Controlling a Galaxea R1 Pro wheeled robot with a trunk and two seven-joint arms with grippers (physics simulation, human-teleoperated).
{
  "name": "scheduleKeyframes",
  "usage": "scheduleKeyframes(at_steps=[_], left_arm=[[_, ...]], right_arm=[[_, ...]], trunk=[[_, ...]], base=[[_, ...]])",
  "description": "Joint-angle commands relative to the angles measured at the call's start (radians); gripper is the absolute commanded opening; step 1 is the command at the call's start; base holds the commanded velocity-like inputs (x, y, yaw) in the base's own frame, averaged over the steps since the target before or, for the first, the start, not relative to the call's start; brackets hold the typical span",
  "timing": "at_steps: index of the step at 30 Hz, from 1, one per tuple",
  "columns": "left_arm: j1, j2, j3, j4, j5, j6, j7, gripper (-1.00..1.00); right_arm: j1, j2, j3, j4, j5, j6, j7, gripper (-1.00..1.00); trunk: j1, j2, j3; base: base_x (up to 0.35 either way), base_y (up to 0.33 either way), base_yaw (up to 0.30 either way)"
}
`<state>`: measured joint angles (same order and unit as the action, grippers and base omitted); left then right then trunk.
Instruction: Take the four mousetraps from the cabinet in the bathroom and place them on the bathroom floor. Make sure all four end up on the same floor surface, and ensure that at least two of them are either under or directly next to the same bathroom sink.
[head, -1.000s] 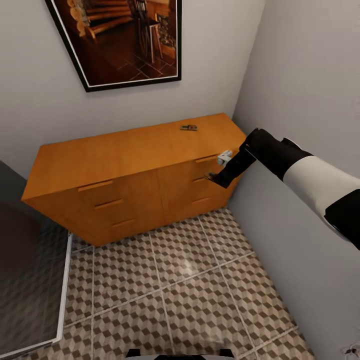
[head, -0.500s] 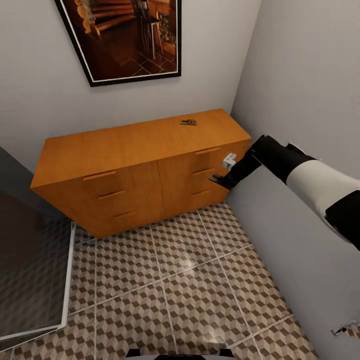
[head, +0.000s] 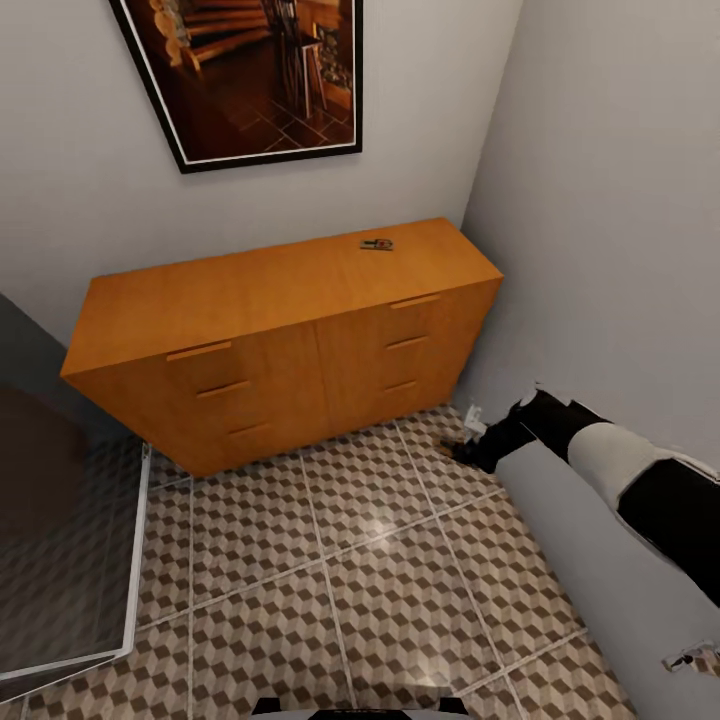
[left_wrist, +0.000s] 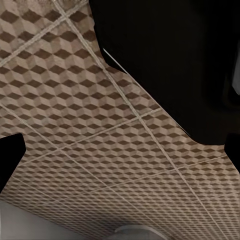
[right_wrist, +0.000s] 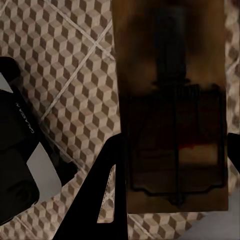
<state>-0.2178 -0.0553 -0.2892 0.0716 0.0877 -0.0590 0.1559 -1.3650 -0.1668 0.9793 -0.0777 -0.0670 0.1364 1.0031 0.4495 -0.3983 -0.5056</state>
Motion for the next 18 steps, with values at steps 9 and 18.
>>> scheduleKeyframes(at_steps=[9,18], left_arm=[[-0.002,0.001,-0.006,0.001,0.014,-0.007,0.003,1.0],[-0.002,-0.001,-0.007,0.002,0.017,-0.007,0.003,1.0]], right_arm=[[0.429,0.01,0.0,0.007,-0.013,-0.208,-0.273,-1.0],[0.694,0.059,-0.005,0.009,-0.042,-0.337,-0.562,-1.0]], trunk=[[0.001,-0.002,-0.001],[0.001,-0.002,-0.001]], base=[[0.0,0.0,0.0],[0.0,0.0,0.0]])
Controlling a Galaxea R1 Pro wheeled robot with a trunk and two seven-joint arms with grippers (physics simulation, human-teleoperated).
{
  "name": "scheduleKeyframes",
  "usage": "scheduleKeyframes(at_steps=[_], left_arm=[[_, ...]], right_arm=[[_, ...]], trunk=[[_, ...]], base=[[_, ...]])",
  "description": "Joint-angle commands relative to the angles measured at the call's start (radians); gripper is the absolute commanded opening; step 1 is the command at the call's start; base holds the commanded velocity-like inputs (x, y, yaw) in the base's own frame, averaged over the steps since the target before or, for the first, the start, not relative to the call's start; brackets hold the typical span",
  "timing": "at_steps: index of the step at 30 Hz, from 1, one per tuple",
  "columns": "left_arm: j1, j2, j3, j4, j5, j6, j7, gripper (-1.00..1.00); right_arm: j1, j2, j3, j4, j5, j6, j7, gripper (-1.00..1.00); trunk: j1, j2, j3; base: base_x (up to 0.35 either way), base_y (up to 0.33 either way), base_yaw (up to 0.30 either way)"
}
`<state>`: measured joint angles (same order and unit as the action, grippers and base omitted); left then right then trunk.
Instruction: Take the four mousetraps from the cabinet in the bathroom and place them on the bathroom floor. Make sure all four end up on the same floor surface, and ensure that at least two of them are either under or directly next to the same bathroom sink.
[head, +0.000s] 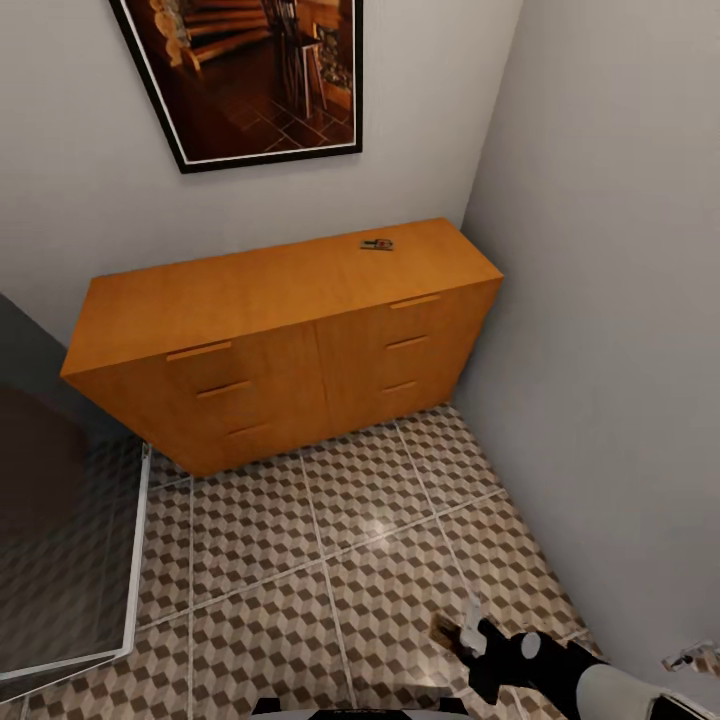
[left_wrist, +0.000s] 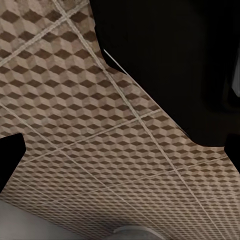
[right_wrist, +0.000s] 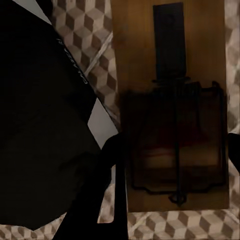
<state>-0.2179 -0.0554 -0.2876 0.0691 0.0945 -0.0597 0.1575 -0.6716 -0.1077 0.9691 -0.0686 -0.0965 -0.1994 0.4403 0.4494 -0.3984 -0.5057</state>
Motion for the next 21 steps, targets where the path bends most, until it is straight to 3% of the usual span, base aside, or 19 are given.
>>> scheduleKeyframes(at_steps=[1,2,4,5,6,7,8,10,12,13,17,21], left_arm=[[-0.001,-0.002,-0.008,0.004,0.01,-0.006,0.001,1.0],[-0.001,-0.002,-0.008,0.004,0.01,-0.006,0.001,1.0],[-0.001,-0.01,-0.008,0.004,0.01,-0.006,0.001,1.0],[-0.001,-0.014,-0.007,0.001,0.01,-0.006,0.003,1.0],[-0.001,-0.015,-0.006,-0.003,0.01,-0.006,0.004,1.0],[-0.001,-0.015,-0.005,-0.007,0.01,-0.006,0.005,1.0],[-0.001,-0.015,-0.004,-0.028,0.01,-0.006,0.008,1.0],[-0.001,-0.014,-0.003,-0.064,0.011,-0.006,0.01,1.0],[-0.001,-0.012,-0.002,-0.104,0.012,-0.006,0.013,1.0],[-0.001,-0.011,0.005,-0.142,0.014,-0.006,0.014,1.0],[-0.001,-0.007,0.052,-0.224,0.02,-0.006,0.015,1.0],[0.0,-0.004,0.124,-0.334,0.023,-0.006,0.016,1.0]], right_arm=[[0.012,0.002,0.005,0.0,-0.024,-0.008,-0.013,-1.0],[0.023,0.005,0.005,0.002,-0.038,-0.015,-0.026,-1.0],[0.067,0.015,0.004,0.013,-0.127,-0.041,-0.076,-1.0],[0.1,0.027,0.004,0.029,-0.252,-0.081,-0.131,-1.0],[0.117,0.032,0.004,0.035,-0.316,-0.108,-0.161,-1.0],[0.126,0.034,0.004,0.037,-0.348,-0.122,-0.177,-1.0],[0.152,0.043,0.004,0.04,-0.434,-0.169,-0.23,-1.0],[0.174,0.061,0.004,0.042,-0.503,-0.215,-0.295,-1.0],[0.192,0.082,0.004,0.043,-0.549,-0.258,-0.375,-1.0],[0.206,0.102,0.004,0.044,-0.575,-0.295,-0.468,-1.0],[0.219,0.15,0.004,0.044,-0.595,-0.346,-0.658,-1.0],[0.222,0.181,0.004,0.042,-0.603,-0.36,-0.762,-1.0]], trunk=[[0.001,-0.002,-0.001],[0.001,-0.002,-0.001],[0.001,-0.002,-0.001],[0.001,-0.002,-0.001],[0.001,-0.002,-0.001],[0.001,-0.002,-0.001],[0.001,-0.002,-0.001],[0.001,-0.002,-0.001],[0.001,-0.002,-0.001],[0.001,-0.002,-0.001],[0.001,-0.002,-0.001],[0.001,-0.002,-0.001]], base=[[0.0,0.0,0.0],[0.0,0.0,0.0],[0.0,0.0,0.0],[0.0,0.0,0.0],[0.0,0.0,0.0],[0.0,0.0,0.0],[0.0,0.0,0.0],[0.0,0.0,0.0],[0.0,0.0,0.0],[0.0,0.0,0.0],[0.0,0.0,0.0],[0.0,0.0,0.0]])
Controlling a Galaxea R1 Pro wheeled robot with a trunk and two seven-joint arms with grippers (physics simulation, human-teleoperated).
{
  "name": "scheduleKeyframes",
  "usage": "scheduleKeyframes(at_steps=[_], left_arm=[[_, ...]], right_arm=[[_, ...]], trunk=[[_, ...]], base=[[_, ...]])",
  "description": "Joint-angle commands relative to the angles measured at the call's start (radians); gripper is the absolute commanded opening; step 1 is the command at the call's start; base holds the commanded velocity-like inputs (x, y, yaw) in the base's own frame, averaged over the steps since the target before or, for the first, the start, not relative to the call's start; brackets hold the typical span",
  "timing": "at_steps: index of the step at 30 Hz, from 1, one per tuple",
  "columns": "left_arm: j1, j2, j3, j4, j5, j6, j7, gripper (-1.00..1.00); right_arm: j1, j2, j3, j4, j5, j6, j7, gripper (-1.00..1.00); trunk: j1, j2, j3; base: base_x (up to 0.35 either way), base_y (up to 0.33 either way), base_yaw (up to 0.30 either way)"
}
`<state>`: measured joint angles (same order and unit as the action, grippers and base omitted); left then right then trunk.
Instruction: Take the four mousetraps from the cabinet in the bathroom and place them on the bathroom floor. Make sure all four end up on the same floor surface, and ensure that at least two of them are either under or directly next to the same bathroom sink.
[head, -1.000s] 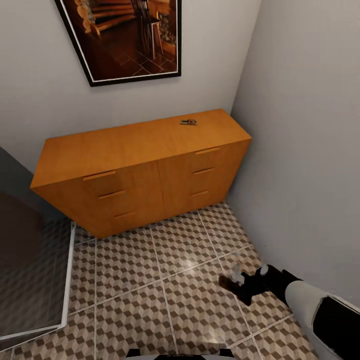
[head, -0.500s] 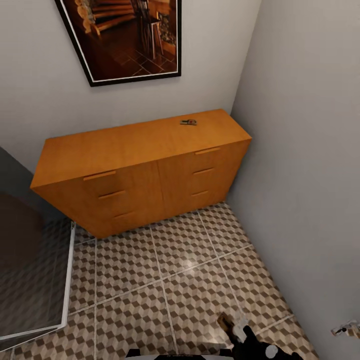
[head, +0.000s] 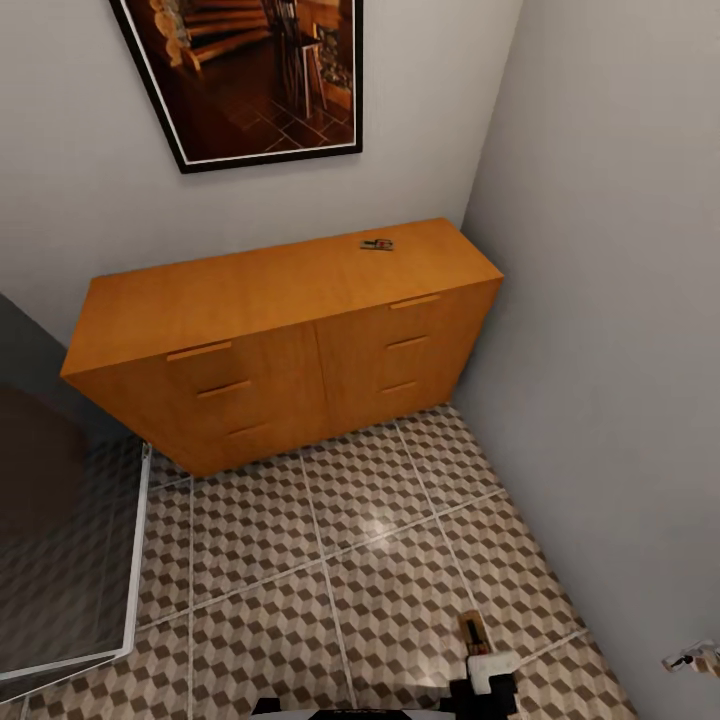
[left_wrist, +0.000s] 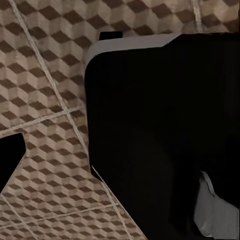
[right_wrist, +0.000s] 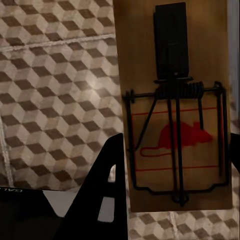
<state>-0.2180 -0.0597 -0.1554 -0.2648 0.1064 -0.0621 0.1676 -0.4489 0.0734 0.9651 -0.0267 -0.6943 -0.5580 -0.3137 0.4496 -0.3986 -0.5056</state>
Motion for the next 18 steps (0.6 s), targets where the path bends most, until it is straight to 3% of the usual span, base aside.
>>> scheduleKeyframes(at_steps=[1,9,18], left_arm=[[0.0,0.001,0.007,-0.036,0.011,-0.004,0.006,1.0],[0.0,0.004,0.03,-0.142,0.012,-0.016,0.027,1.0],[-0.001,0.016,0.033,-0.159,0.01,-0.083,0.068,1.0]], right_arm=[[0.0,0.007,0.008,-0.001,-0.006,-0.002,-0.022,-1.0],[0.001,0.023,0.008,-0.001,-0.007,-0.002,-0.046,-1.0],[0.001,0.022,0.008,0.001,-0.007,0.0,-0.046,-1.0]], trunk=[[0.0,-0.001,-0.001],[0.0,-0.001,-0.001],[0.0,-0.001,-0.001]], base=[[0.0,0.0,0.0],[0.0,0.0,0.0],[0.0,0.0,0.0]])
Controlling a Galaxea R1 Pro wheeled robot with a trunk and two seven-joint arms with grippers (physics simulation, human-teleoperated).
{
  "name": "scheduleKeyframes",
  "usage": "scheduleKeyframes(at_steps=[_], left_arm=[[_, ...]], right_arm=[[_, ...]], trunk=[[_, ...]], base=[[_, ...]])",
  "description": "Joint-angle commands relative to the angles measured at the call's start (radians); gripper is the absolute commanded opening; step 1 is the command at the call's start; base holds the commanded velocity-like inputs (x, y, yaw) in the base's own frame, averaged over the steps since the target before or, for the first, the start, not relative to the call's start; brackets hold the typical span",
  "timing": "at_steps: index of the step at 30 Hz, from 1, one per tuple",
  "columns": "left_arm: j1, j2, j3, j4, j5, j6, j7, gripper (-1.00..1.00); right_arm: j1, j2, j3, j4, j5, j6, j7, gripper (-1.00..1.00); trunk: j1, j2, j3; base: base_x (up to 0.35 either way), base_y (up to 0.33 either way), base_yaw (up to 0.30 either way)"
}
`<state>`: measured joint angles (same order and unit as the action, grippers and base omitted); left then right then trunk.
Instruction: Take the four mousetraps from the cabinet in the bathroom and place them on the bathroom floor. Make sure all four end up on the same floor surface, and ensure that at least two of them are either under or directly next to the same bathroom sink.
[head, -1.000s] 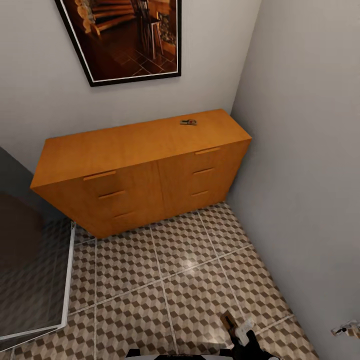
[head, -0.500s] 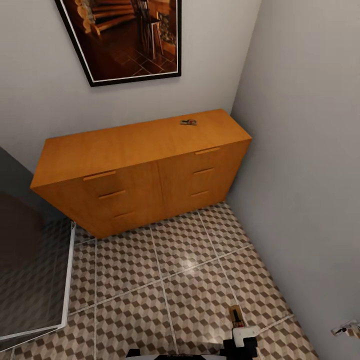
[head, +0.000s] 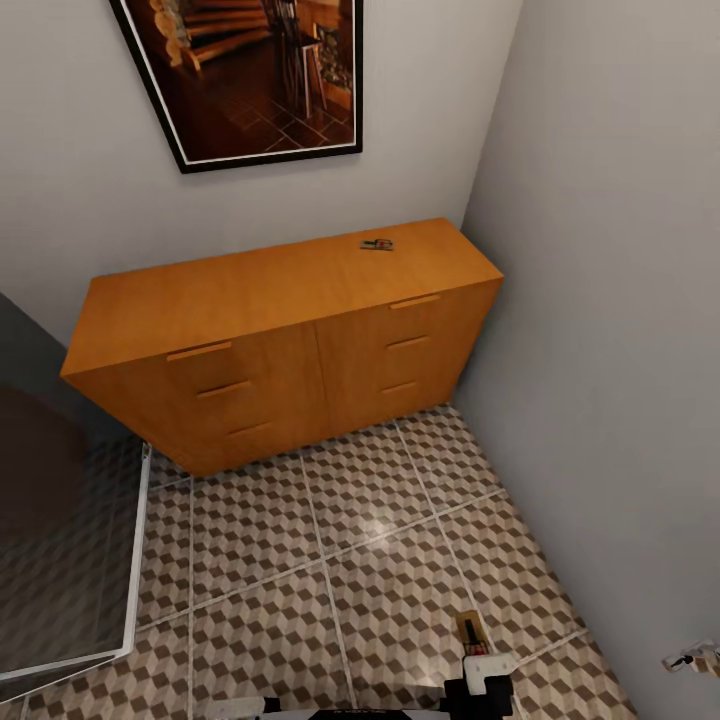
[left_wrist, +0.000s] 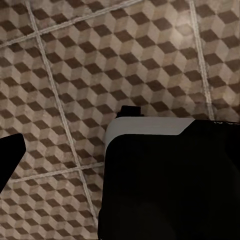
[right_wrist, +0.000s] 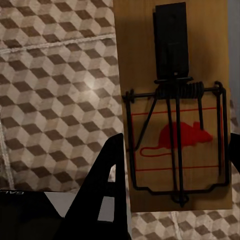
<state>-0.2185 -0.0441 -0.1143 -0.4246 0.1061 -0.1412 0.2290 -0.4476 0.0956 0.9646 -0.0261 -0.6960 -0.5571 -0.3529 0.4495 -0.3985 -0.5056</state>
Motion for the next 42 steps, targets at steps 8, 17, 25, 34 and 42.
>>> scheduleKeyframes(at_steps=[8,17,25,34,42], left_arm=[[-0.001,0.003,-0.008,0.0,0.01,-0.01,0.009,1.0],[-0.001,-0.001,-0.008,-0.007,0.009,-0.009,0.009,1.0],[-0.001,-0.005,-0.008,-0.016,0.008,-0.007,0.01,1.0],[-0.001,-0.012,-0.008,-0.085,0.007,0.001,0.013,1.0],[-0.001,-0.024,-0.008,-0.272,0.007,0.118,0.015,1.0]], right_arm=[[0.0,-0.009,0.008,0.001,-0.003,0.001,-0.005,-1.0],[0.0,-0.011,0.009,0.001,-0.003,0.0,-0.005,-1.0],[0.0,-0.012,0.01,0.002,-0.003,0.0,-0.005,-1.0],[0.0,-0.012,0.01,0.002,-0.003,0.0,-0.005,-1.0],[0.0,-0.012,0.01,0.001,-0.003,0.0,-0.005,-1.0]], trunk=[[0.0,-0.001,-0.001],[0.0,-0.001,-0.001],[0.0,-0.001,-0.001],[0.0,-0.001,-0.001],[0.0,-0.001,-0.001]], base=[[0.0,0.0,0.0],[0.0,0.0,0.0],[0.0,0.0,0.0],[0.0,0.0,0.0],[0.0,0.0,0.0]])
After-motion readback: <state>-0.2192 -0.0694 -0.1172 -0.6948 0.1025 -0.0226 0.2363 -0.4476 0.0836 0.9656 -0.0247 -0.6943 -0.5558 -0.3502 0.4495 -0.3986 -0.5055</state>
